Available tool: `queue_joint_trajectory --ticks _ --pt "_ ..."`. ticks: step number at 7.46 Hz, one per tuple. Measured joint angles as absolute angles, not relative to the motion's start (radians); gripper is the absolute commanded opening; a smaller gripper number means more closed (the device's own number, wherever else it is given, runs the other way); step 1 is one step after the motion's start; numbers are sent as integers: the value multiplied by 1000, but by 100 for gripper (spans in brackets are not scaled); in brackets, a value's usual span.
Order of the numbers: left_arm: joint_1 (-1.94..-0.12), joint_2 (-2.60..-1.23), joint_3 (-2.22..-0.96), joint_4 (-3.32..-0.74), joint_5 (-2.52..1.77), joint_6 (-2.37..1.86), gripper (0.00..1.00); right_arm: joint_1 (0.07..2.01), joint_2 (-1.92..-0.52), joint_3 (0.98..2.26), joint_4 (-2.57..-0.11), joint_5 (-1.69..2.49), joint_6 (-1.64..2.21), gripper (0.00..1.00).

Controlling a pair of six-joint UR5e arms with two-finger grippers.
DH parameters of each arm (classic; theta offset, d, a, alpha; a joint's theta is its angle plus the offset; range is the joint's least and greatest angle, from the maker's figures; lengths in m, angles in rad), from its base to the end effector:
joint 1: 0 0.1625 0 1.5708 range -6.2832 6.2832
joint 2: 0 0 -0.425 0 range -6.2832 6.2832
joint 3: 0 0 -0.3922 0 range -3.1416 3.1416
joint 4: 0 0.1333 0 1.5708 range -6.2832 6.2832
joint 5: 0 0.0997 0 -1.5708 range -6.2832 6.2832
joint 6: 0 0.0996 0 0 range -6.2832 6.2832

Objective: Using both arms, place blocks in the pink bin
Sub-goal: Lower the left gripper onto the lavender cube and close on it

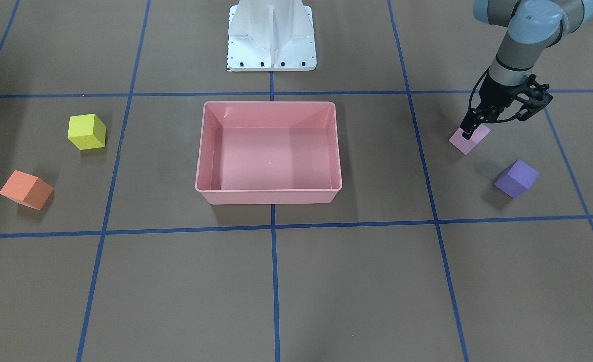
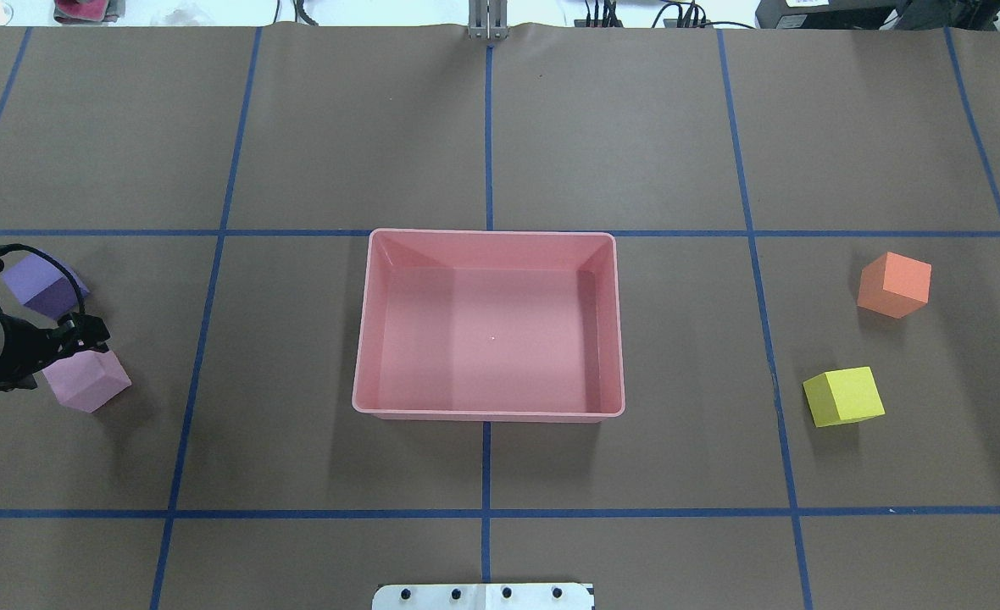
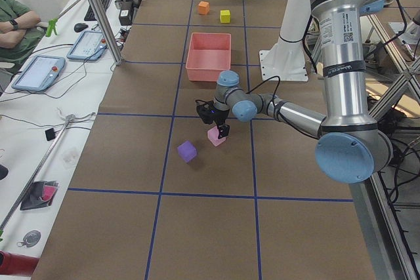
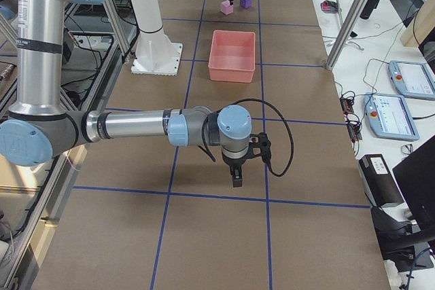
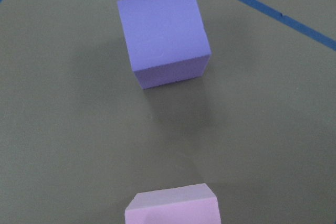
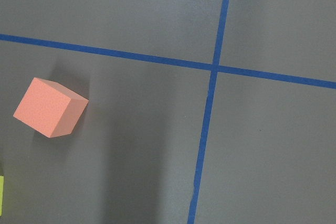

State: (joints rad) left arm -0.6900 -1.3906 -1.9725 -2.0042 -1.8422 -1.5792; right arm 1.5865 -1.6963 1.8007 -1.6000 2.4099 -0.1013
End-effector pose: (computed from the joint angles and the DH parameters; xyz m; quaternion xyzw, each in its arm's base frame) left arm 0.2746 -0.3648 0.5098 -0.0142 0.3432 -0.2801 0.8964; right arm 0.0661 -0.4403 0.6022 0.0581 -0.4044 -0.0543 0.9111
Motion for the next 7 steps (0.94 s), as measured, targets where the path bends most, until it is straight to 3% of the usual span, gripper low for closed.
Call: queue_joint_trajectory --ticks 4,5,6,7 --pt "-665 -1419 -1925 -2005 -1839 -1583 99 1587 -1697 1801 -1600 2410 -102 100" --pt "-664 -1434 -1906 -2006 -1839 -1582 60 1587 -1696 1801 -1600 2410 -102 100" --pt "-663 -1440 -1896 -2005 -1839 -1583 6 1587 -1696 1801 -1600 2410 -102 100" --pt "-662 -1441 -1892 -2005 -1833 -1583 0 1588 -1695 1802 -1600 2410 -101 100"
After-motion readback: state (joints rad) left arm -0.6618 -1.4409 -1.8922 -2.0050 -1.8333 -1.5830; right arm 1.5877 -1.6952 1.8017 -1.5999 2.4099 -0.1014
